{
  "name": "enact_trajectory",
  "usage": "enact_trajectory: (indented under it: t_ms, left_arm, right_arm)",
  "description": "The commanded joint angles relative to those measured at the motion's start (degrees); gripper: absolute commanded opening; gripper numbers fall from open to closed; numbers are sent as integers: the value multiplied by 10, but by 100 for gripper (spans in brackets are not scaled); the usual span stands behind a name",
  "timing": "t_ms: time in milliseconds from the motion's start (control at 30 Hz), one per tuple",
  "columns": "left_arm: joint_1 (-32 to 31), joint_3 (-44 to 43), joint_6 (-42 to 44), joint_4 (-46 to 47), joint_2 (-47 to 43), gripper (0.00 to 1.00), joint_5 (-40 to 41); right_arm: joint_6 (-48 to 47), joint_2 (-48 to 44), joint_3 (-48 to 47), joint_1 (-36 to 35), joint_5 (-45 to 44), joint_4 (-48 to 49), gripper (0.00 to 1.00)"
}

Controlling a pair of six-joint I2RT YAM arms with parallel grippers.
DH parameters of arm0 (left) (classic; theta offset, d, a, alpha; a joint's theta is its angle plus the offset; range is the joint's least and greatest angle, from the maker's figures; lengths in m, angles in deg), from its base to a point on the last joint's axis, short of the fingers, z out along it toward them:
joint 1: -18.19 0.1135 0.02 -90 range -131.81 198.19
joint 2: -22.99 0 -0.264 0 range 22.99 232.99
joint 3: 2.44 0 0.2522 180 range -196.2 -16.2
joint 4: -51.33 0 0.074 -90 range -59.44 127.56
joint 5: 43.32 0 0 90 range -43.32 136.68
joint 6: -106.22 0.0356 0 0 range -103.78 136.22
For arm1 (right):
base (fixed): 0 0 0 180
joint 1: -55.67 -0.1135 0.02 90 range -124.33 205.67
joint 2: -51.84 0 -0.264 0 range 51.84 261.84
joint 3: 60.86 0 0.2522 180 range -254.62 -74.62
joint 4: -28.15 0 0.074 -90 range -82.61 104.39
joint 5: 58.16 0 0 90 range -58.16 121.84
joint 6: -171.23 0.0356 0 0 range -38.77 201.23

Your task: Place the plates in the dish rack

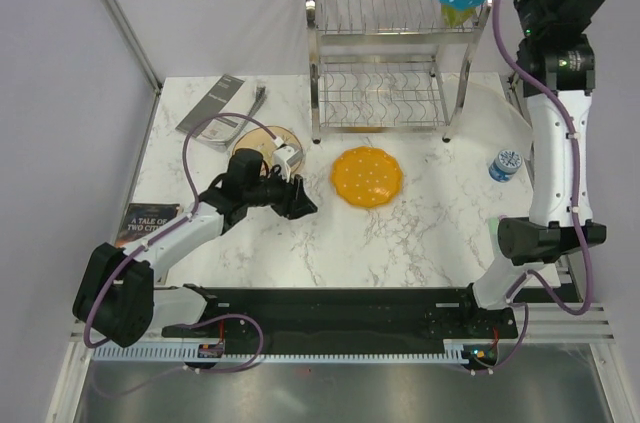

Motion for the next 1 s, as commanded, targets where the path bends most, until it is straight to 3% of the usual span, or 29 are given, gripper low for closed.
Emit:
enact_trajectory:
  t_ms: [0,233,767,967]
  left_arm:
    - [11,10,-2,35,-17,54,-4]
    - [18,24,-19,47,-17,54,-8]
    - [18,21,-51,67,2,54,-40]
    - [18,31,-56,73,-4,54,-45]
  right_arm:
    - [-65,-25,9,-87,-211,194,0]
    - [-123,24,-26,-129,-320,214,0]
    - [-245,102,-74,-177,-387,262,0]
    - [-327,150,-104,-179,-394,352,0]
